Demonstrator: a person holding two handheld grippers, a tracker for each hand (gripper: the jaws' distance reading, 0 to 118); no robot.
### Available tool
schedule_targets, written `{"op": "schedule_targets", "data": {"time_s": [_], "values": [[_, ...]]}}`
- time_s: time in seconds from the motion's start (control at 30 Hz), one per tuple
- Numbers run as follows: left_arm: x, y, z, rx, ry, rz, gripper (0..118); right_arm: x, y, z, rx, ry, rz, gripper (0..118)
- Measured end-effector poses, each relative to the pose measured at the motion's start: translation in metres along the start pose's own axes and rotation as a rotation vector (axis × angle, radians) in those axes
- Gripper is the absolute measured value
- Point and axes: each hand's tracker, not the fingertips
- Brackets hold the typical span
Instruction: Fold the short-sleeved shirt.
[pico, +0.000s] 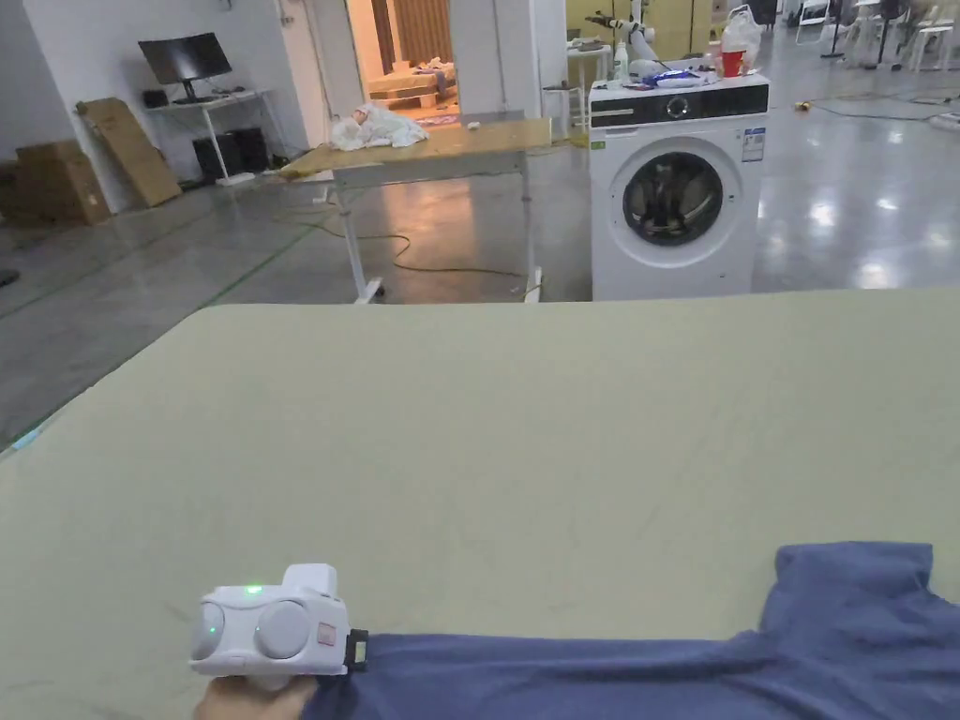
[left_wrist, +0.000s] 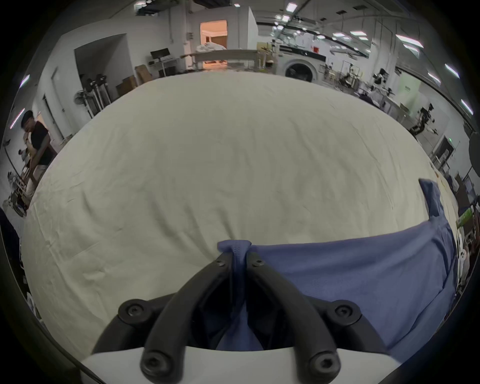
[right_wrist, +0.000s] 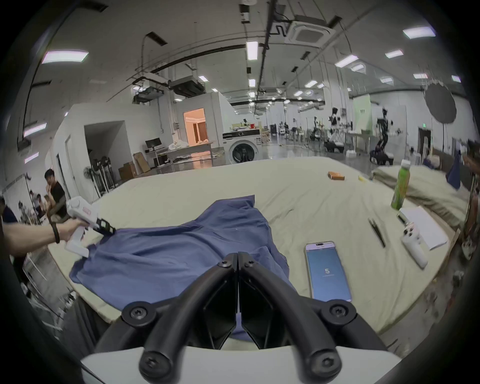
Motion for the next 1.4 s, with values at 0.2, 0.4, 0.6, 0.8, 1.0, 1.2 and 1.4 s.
{"op": "schedule_targets", "data": {"time_s": [0.2,0.4,0.6,0.8,1.0,1.2,1.4], "values": [[0.008,0.012,-0.006,-0.085,0.028,-0.053,5,0.007,0.077,-0.117,-0.170,0.034,0.014,79],[0.010,0.008,-0.006,-0.067,0.045,-0.073,5,0.045,0.100,-0.282,-0.510,-0.114,0.105,78],[0.002,0.009,-0.004,-0.065,0.018,-0.057,5,0.066,0.074,-0.349,-0.660,-0.183,0.000,53],[0.011,0.007,0.002,-0.071,0.021,-0.062,5,0.040,0.071,-0.334,-0.603,-0.204,0.167,1],[0.003,0.006,0.047,0.013,-0.057,0.029,2,0.045,0.085,-0.297,-0.479,-0.173,0.126,0],[-0.029,-0.053,0.146,0.188,-0.205,0.035,2,0.052,0.098,-0.178,-0.328,-0.014,0.055,0],[-0.056,-0.145,0.200,0.176,-0.234,0.065,2,0.058,0.051,-0.063,-0.293,0.017,-0.021,0]]}}
